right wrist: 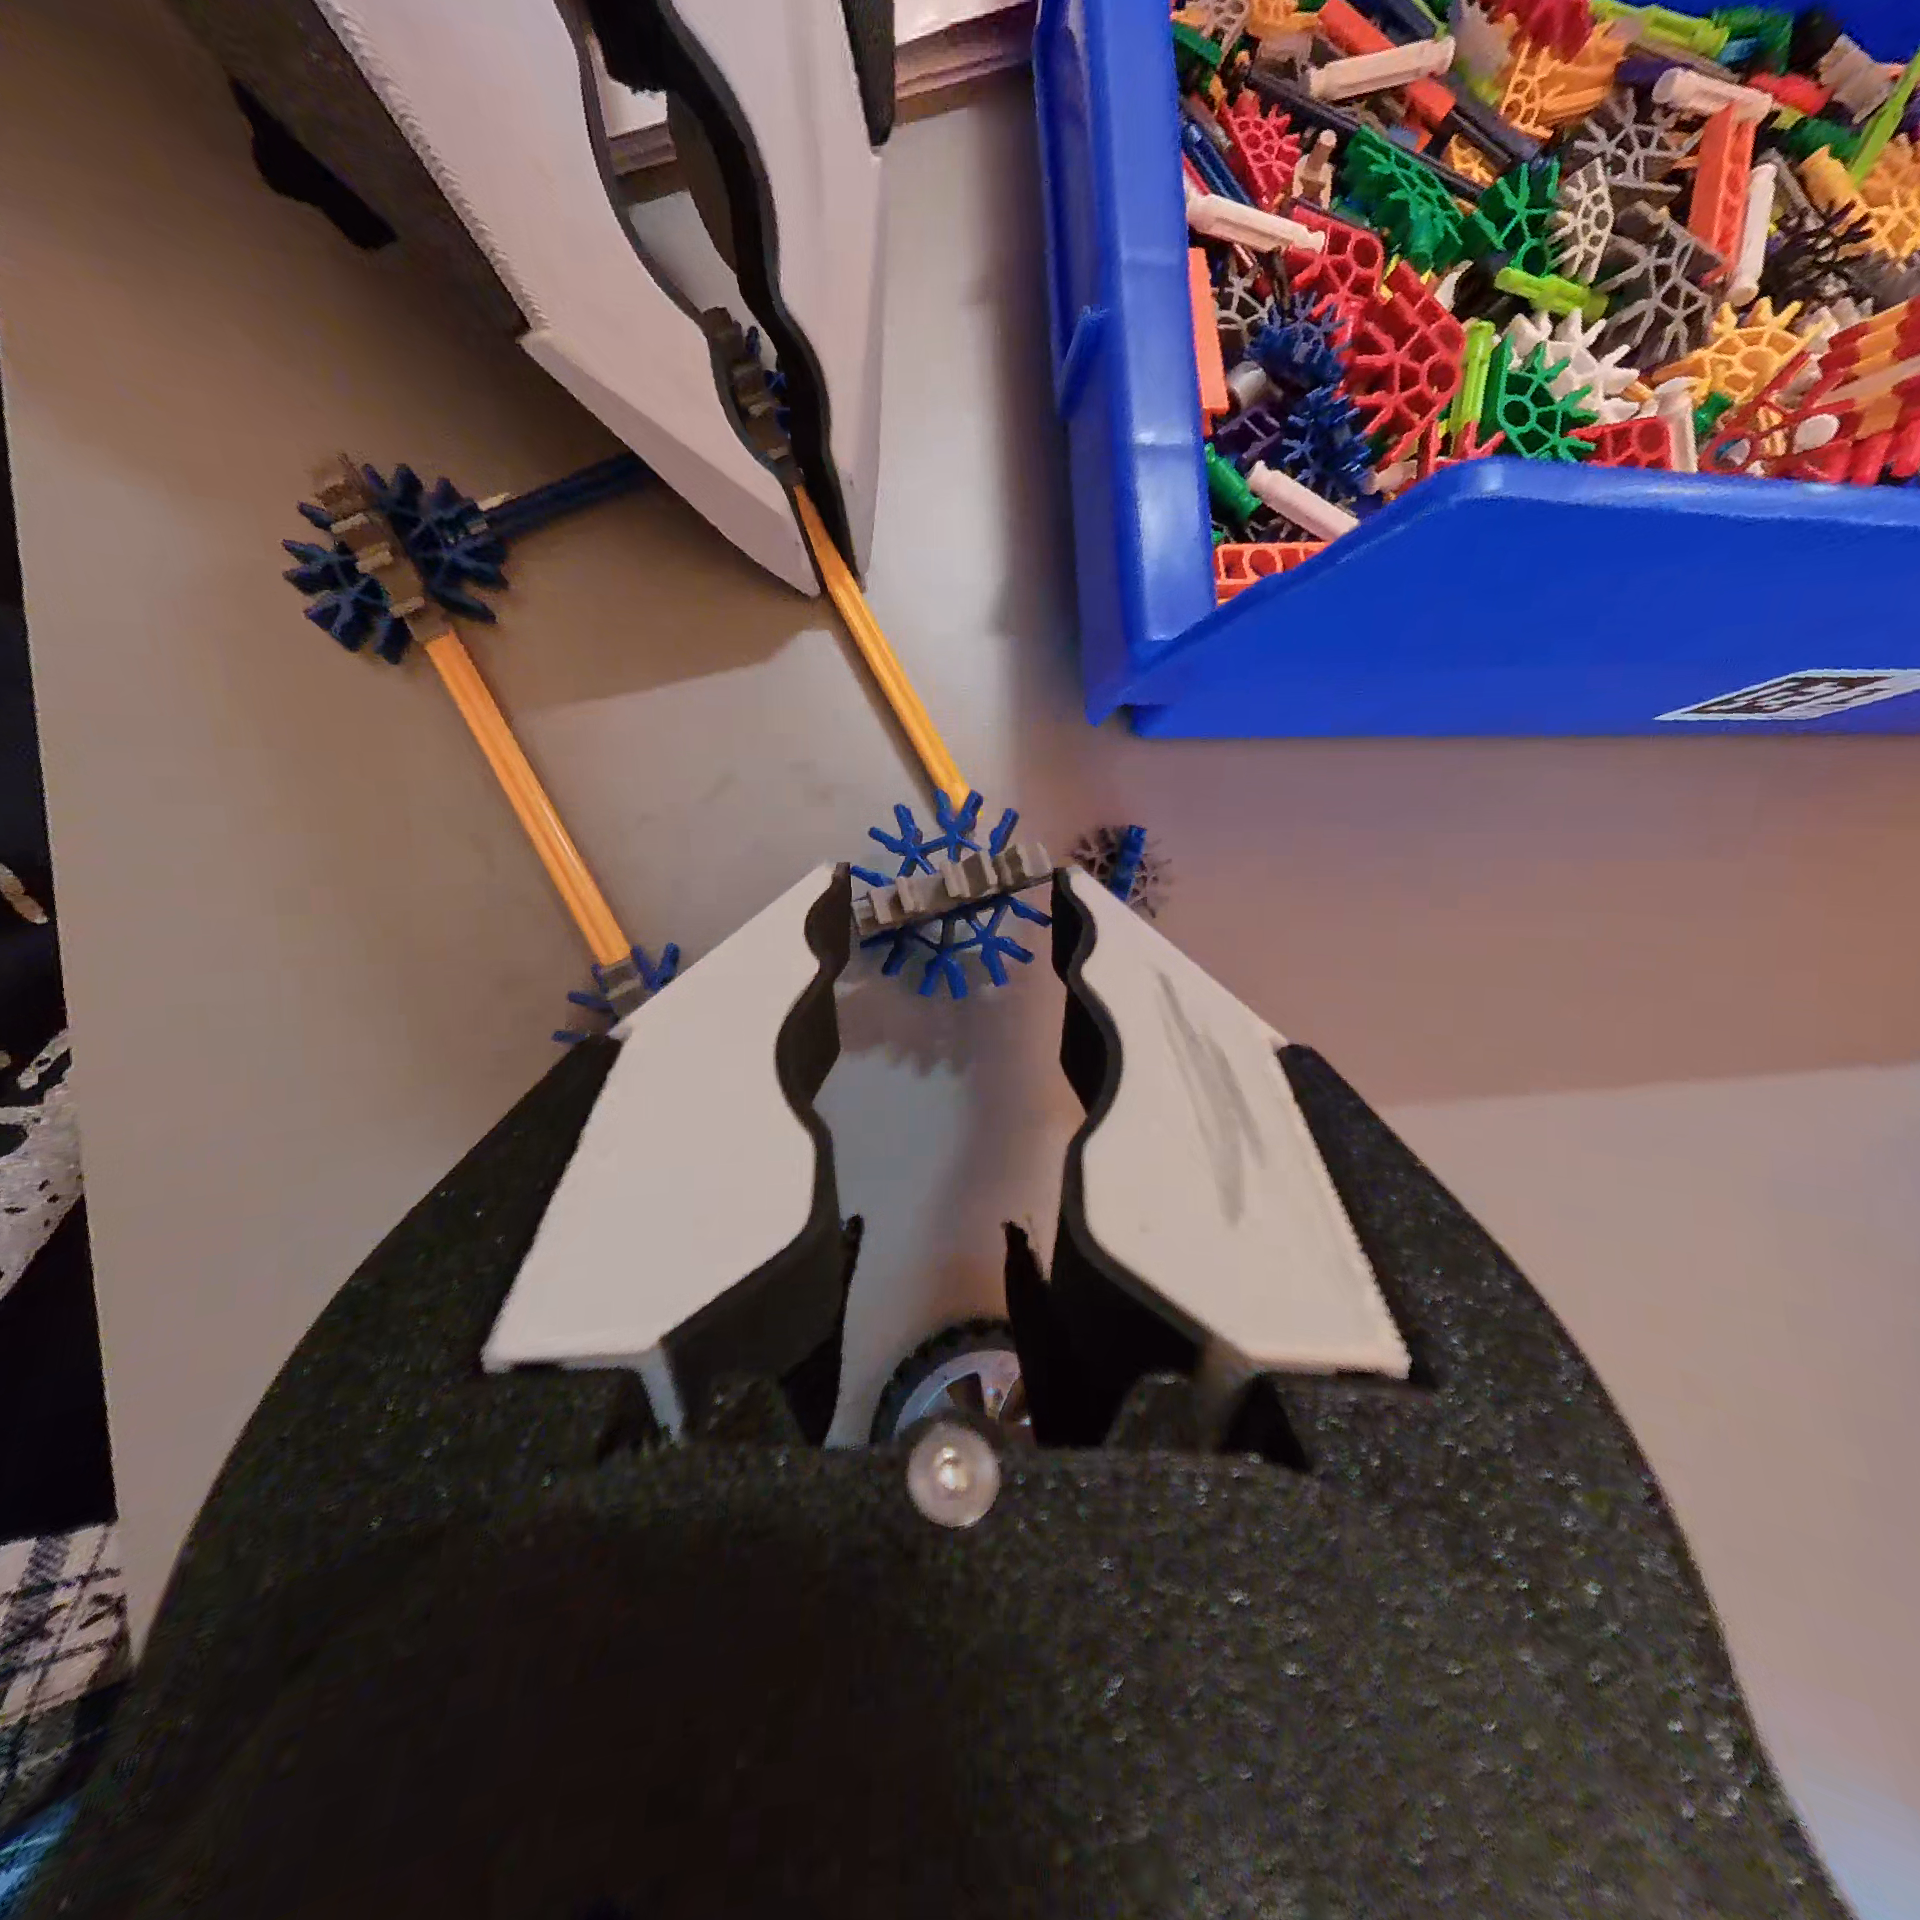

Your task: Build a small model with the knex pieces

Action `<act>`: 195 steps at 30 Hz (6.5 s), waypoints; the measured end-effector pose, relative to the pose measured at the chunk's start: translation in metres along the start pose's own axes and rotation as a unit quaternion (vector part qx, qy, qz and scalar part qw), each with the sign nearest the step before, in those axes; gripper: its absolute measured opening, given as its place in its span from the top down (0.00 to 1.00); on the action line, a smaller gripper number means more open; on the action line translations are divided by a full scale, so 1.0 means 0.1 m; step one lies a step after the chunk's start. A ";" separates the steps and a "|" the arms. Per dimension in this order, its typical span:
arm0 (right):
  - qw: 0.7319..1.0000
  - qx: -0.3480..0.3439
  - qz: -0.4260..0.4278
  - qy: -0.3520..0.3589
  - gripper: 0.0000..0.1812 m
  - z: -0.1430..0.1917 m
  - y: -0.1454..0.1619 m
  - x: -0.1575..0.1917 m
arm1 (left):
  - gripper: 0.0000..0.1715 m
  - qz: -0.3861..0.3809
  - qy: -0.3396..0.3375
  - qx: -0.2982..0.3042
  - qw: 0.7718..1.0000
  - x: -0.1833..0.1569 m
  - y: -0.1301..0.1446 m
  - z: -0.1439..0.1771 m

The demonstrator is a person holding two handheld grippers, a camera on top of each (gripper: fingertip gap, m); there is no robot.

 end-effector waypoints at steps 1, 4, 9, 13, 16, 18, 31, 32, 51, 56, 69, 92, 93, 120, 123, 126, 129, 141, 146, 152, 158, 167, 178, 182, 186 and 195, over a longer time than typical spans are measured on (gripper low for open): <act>1.000 0.003 0.000 -0.002 0.79 0.00 0.00 0.00 | 0.98 -0.004 0.004 -0.002 1.000 -0.01 0.01 0.00; 1.000 0.013 0.000 -0.013 0.79 0.00 0.03 0.01 | 0.98 -0.018 0.009 -0.001 1.000 -0.04 0.02 0.02; 0.999 0.024 0.013 -0.031 0.79 0.00 0.03 0.06 | 0.98 -0.045 0.021 -0.011 0.999 -0.12 0.07 0.05; 0.998 0.033 0.015 -0.043 0.79 -0.01 0.04 0.08 | 0.98 -0.070 0.029 -0.011 0.997 -0.17 0.08 0.07; 0.998 0.033 0.015 -0.051 0.79 -0.02 0.04 0.09 | 0.98 -0.093 0.036 -0.014 0.995 -0.19 0.08 0.07; 0.998 0.036 0.015 -0.055 0.79 -0.03 0.05 0.09 | 0.98 -0.096 0.037 -0.015 0.995 -0.20 0.08 0.06; 0.997 0.057 0.018 -0.053 0.79 -0.06 0.07 0.10 | 0.98 -0.090 0.046 -0.018 0.995 -0.18 0.06 0.05; 0.997 0.062 0.011 -0.052 0.79 -0.05 0.07 0.09 | 0.97 -0.087 0.047 -0.018 0.995 -0.17 0.06 0.05; 0.997 0.063 0.030 -0.036 0.73 0.05 0.00 0.17 | 0.88 0.008 -0.011 -0.087 0.996 0.11 0.26 0.64; 0.995 0.093 0.029 -0.032 0.79 0.00 0.04 0.18 | 0.88 0.003 -0.007 -0.079 0.997 0.05 0.28 0.60; 0.991 0.124 0.038 -0.025 0.80 0.10 0.11 0.19 | 0.87 0.037 -0.115 -0.101 0.987 0.22 0.55 1.22; 0.989 0.148 0.015 -0.025 0.79 0.05 0.10 0.13 | 0.99 0.082 -0.127 -0.002 0.988 0.17 1.33 0.98; 0.988 0.149 0.014 -0.026 0.79 0.05 0.10 0.12 | 0.99 0.082 -0.131 -0.005 0.988 0.15 1.33 0.98; 0.984 0.165 0.067 -0.019 0.79 0.08 0.09 0.16 | 1.00 0.086 -0.140 -0.013 0.986 0.12 1.34 0.97; 0.984 0.165 0.071 -0.018 0.79 0.08 0.09 0.16 | 1.00 0.087 -0.139 -0.014 0.986 0.13 1.34 0.97; 0.984 0.159 0.076 -0.015 0.79 0.09 0.07 0.16 | 1.00 0.087 -0.138 -0.015 0.986 0.13 1.34 0.97; 0.985 0.153 0.080 -0.015 0.79 0.10 0.05 0.16 | 1.00 0.088 -0.137 -0.016 0.987 0.13 1.34 0.97; 0.983 0.140 0.113 -0.044 0.79 0.02 -0.08 0.14 | 1.00 0.087 -0.134 -0.017 0.987 0.13 1.33 0.96; 0.979 0.140 0.135 -0.055 0.79 0.03 -0.13 0.13 | 1.00 0.087 -0.133 -0.016 0.987 0.13 1.33 0.96; 0.971 0.145 0.178 -0.073 0.79 0.01 -0.20 0.17 | 1.00 0.086 -0.133 -0.015 0.987 0.13 1.33 0.96; 0.957 0.169 0.224 -0.078 0.79 -0.06 -0.22 0.19 | 1.00 0.085 -0.134 -0.014 0.987 0.13 1.33 0.96; 0.964 0.159 0.200 -0.068 0.69 0.00 -0.25 0.19 | 1.00 0.086 -0.130 -0.016 0.988 0.14 1.33 0.96; 0.976 0.149 0.156 -0.037 0.80 -0.05 -0.15 0.17 | 1.00 0.083 -0.123 -0.015 0.989 0.15 1.28 0.92; 0.976 0.140 0.158 -0.048 0.80 -0.03 -0.20 0.15 | 1.00 0.086 -0.122 -0.016 0.989 0.15 1.28 0.92; 0.971 0.162 0.162 -0.065 0.78 -0.10 -0.16 0.15 | 1.00 0.087 -0.121 -0.015 0.989 0.15 1.28 0.92; 0.972 0.161 0.161 -0.054 0.79 -0.11 -0.17 0.12 | 1.00 0.089 -0.120 -0.019 0.989 0.15 1.28 0.92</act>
Point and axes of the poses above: each gripper's, where its closed fingertips meet, z back along the fingers, y out of its underside, x = y × z across the jaws, the point moved 10 cm from there along z, back along the fingers, and after that the axes turned 4 degrees about -z, right-handed, at the moved point
